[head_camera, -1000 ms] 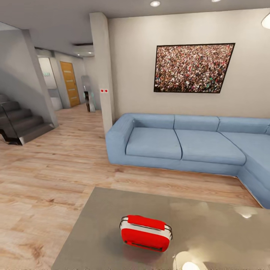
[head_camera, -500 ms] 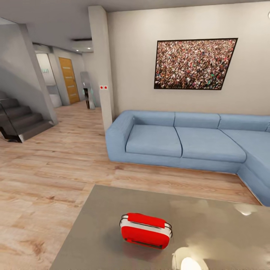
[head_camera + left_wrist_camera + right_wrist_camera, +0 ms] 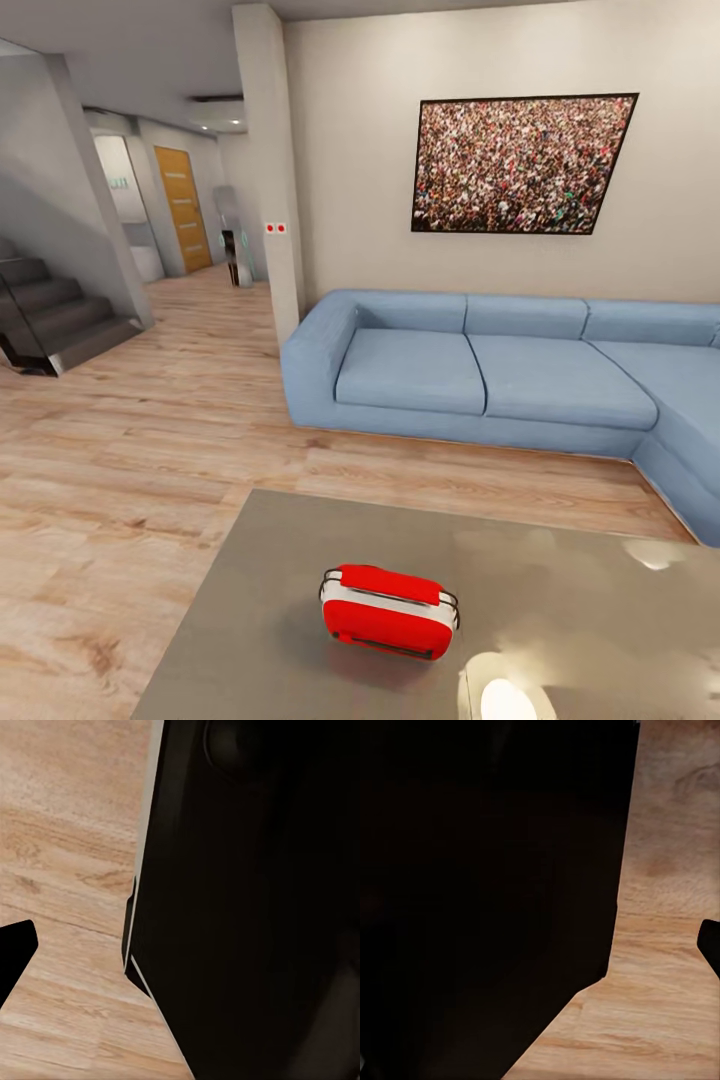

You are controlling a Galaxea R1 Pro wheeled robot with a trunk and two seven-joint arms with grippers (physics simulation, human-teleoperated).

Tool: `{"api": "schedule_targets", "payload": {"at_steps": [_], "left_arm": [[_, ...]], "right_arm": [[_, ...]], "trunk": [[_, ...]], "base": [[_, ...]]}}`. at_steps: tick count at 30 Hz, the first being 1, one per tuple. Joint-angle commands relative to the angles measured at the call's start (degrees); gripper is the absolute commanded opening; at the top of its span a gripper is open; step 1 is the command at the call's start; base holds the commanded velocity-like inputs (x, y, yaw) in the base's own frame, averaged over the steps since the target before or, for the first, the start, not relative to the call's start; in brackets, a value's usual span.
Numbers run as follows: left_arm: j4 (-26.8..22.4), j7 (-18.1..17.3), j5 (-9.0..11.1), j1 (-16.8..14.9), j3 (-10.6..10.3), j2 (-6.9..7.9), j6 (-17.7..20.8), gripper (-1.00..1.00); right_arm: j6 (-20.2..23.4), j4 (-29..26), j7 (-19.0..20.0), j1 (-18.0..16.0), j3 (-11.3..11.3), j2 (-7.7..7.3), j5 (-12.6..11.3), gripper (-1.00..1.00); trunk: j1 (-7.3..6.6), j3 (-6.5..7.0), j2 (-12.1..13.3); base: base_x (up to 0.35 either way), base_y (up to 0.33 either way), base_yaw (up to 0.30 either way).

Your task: Turn on the radio receiver that's on the table in the living room.

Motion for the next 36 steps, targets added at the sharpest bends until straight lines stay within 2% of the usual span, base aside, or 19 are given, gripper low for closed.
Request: {"api": "schedule_targets", "payload": {"at_steps": [1, 20, 36], "left_arm": [[0.00, 0.00, 0.00, -0.01, 0.00, -0.01, -0.01, 1.00], [0.00, 0.00, -0.08, -0.01, -0.04, -0.13, 0.06, 1.00], [0.00, 0.00, -0.10, -0.03, -0.07, -0.14, 0.06, 1.00]], "right_arm": [[0.00, 0.00, 0.00, 0.00, 0.00, 0.00, 0.00, 1.00], [0.07, 0.00, 0.00, 0.00, -0.02, 0.03, 0.04, 1.00], [0.06, 0.00, -0.07, 0.00, -0.01, 0.03, -0.01, 1.00]], "trunk": [[0.00, -0.01, 0.00], [0.00, -0.03, 0.00], [-3.51, 2.85, 6.42]], "base": [[0.000, 0.000, 0.000], [0.000, 0.000, 0.000], [0.000, 0.000, 0.000]]}}
